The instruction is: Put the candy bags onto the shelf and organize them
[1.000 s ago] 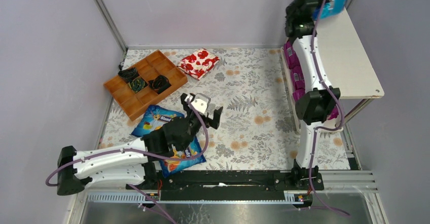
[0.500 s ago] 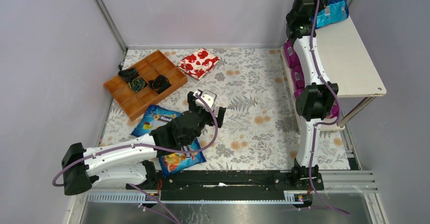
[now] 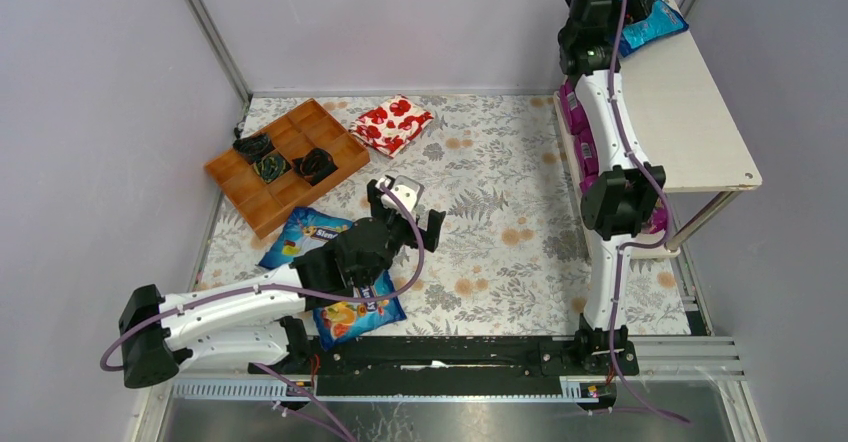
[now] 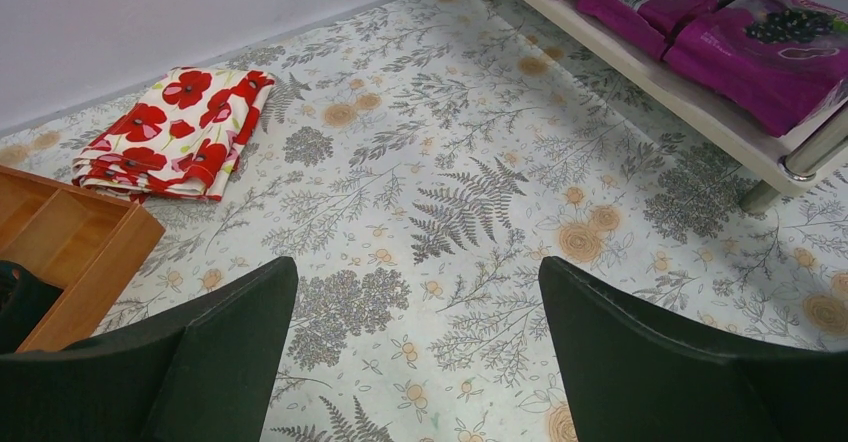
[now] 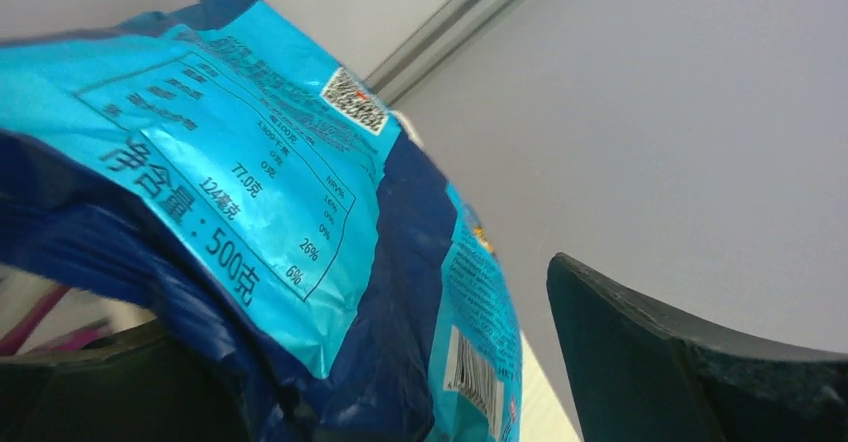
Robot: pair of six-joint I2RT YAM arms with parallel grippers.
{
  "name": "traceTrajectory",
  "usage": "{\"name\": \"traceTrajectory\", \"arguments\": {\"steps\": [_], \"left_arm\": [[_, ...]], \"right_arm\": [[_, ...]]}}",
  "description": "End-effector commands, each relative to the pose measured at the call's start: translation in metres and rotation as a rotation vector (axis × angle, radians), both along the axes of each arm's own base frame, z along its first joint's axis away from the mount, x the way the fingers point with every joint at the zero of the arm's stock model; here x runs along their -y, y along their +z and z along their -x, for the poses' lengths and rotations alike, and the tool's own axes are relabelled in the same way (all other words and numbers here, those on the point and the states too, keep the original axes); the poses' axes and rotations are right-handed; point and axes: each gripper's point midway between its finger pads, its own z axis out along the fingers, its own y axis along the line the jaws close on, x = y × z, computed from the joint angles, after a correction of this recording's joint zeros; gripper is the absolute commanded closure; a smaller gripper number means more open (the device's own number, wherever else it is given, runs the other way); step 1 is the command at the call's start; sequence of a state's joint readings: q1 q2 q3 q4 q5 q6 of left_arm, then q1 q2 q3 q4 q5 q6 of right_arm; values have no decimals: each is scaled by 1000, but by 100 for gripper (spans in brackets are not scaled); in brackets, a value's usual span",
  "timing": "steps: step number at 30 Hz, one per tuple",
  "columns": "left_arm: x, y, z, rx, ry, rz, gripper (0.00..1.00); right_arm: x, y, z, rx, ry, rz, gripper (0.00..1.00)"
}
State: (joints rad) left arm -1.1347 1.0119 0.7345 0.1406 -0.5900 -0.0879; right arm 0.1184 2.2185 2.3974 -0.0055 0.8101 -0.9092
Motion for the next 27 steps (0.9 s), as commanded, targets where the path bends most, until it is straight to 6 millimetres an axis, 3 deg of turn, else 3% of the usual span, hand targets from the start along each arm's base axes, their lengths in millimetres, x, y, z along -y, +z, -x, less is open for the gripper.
{"name": "traceTrajectory", "arguments": {"steps": [1, 5, 10, 21, 27], "left_arm": [[1, 37, 1, 28, -12, 102, 5], [1, 40, 3, 27, -19, 109, 4], [1, 41, 4, 21, -24, 113, 4], [-1, 44, 7, 18, -33, 119, 4], [1, 39, 5, 13, -30, 104, 4]], "right_arm": [[-43, 56, 37, 100, 132, -130, 1], [-67, 59, 46, 100, 286, -266, 0], [-81, 56, 48, 118, 359, -367, 0], [-75, 30, 43, 24, 413, -394, 1], [-45, 13, 35, 13, 386, -495, 4]]}}
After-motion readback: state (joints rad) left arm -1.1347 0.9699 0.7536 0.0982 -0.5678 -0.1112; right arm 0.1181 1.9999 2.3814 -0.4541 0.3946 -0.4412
